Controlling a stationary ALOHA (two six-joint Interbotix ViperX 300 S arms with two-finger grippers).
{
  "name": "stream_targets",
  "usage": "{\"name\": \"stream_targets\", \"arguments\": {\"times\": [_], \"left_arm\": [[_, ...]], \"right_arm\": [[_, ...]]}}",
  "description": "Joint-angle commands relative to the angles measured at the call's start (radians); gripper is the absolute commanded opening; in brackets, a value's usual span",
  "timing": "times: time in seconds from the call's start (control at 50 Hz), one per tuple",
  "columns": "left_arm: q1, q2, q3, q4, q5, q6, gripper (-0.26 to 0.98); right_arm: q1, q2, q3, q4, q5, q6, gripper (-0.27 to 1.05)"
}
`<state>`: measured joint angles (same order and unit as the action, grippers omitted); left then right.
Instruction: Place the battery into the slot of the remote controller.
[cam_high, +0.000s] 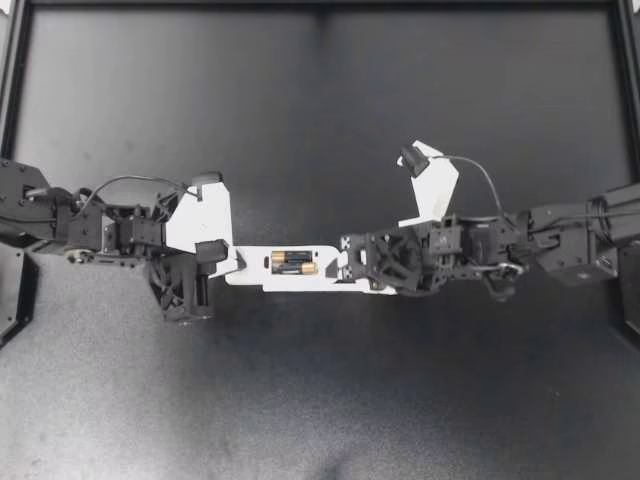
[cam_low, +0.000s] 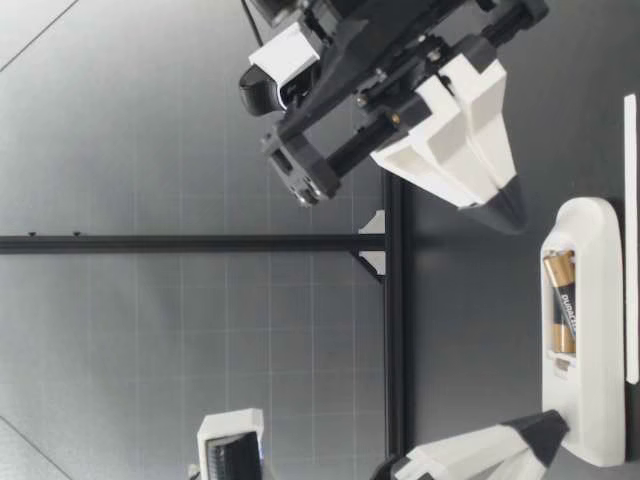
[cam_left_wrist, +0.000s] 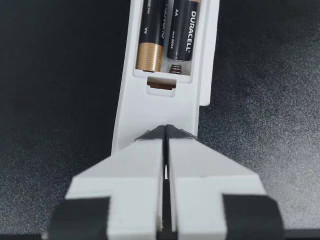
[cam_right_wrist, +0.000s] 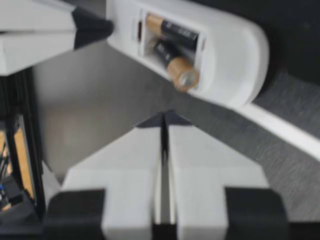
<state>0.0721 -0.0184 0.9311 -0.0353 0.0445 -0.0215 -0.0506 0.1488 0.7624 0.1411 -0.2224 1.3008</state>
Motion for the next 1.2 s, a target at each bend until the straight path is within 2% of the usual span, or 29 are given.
{"name": "stream_targets", "arguments": {"times": [0.0, 0.4, 0.94, 1.18], "left_arm": [[0.003, -0.005, -0.012, 0.000, 0.002, 0.000, -0.16], [0.003, -0.003, -0.009, -0.002, 0.002, 0.000, -0.16], [0.003, -0.003, -0.008, -0.002, 0.002, 0.000, -0.16], [0.003, -0.003, -0.008, -0.002, 0.002, 0.000, -0.16]], "right_arm": [[-0.014, -0.009, -0.018, -0.009, -0.003, -0.003, -0.13], [-0.023, 0.046, -0.074, -0.069, 0.003, -0.003, -0.13], [-0.031, 0.078, -0.103, -0.075, 0.023, -0.005, -0.13], [-0.031, 0.100, -0.137, -0.126, 0.063, -0.003, -0.13]]}}
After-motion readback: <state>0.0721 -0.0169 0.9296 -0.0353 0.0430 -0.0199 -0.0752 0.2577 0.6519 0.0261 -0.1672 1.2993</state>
